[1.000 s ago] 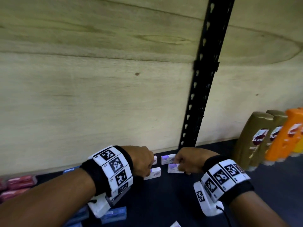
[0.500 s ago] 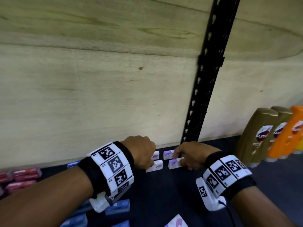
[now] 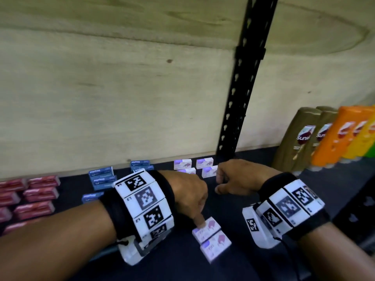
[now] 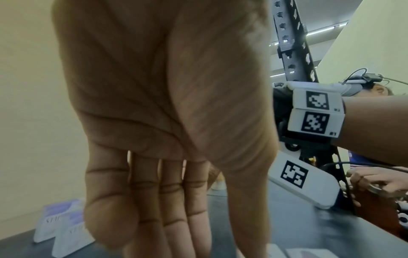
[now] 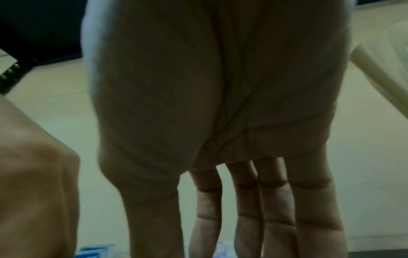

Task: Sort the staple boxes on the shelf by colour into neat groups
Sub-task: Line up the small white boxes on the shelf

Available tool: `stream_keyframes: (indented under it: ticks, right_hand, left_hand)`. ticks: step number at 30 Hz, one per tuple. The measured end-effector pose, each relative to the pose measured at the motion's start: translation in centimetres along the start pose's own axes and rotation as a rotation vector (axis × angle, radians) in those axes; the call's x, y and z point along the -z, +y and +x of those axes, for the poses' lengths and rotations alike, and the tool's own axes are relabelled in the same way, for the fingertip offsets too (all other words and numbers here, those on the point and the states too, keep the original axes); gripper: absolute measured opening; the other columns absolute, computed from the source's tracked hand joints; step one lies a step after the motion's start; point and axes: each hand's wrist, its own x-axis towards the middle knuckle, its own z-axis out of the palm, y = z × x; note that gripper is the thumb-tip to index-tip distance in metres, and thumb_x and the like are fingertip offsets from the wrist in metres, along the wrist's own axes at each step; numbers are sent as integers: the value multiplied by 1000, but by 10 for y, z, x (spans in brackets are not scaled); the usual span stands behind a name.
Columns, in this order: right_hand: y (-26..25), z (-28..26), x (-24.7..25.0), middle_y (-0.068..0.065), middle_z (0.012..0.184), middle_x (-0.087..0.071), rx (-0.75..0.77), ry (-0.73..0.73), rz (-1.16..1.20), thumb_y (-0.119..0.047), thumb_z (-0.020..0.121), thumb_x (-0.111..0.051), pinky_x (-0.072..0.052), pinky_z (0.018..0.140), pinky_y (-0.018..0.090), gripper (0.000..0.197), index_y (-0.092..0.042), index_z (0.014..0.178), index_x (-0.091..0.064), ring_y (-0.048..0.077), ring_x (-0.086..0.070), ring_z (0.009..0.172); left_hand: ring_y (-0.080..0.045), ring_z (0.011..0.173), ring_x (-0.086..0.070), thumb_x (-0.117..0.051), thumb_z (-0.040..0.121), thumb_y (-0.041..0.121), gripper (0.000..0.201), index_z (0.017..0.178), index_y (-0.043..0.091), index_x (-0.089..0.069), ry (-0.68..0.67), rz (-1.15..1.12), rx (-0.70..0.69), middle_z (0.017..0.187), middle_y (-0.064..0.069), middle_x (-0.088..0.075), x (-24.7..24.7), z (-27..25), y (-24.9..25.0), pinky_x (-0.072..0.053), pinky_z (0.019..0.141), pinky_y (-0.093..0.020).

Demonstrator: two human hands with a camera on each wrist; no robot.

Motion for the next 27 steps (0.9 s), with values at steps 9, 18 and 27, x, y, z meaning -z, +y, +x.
stream_keyframes:
  ticks: [9,18,27]
  right_hand:
    - [-14,-40,-20,-9,97,-64,-21,-93,9,-41,90,-66,-44,75,26,22,-25,104,-67,12,-59,90]
    - [-23,-73,-35,-6,98,-70,-95,-181,2,-70,83,-57,-52,86,33,50,-24,97,-71,14,-65,92]
    - [-42,-76,-50,-3,97,-63,-135,-196,-51,-80,65,-65,-47,71,31,69,-21,100,-58,17,-61,87]
  left_hand:
    - [-3,72,-50,-84,74,34,63,128,28,-51,-28,-3,36,82,16,-51,-13,-17,9,-46,72,-26]
    - [-3,75,-54,-79,81,29,76,144,41,-39,-41,9,-75,102,8,-62,-16,-18,10,-36,57,-15]
    - [-12,91,-53,-80,80,28,69,141,33,-48,-16,96,4,102,7,-57,-16,-25,-1,-41,76,-24]
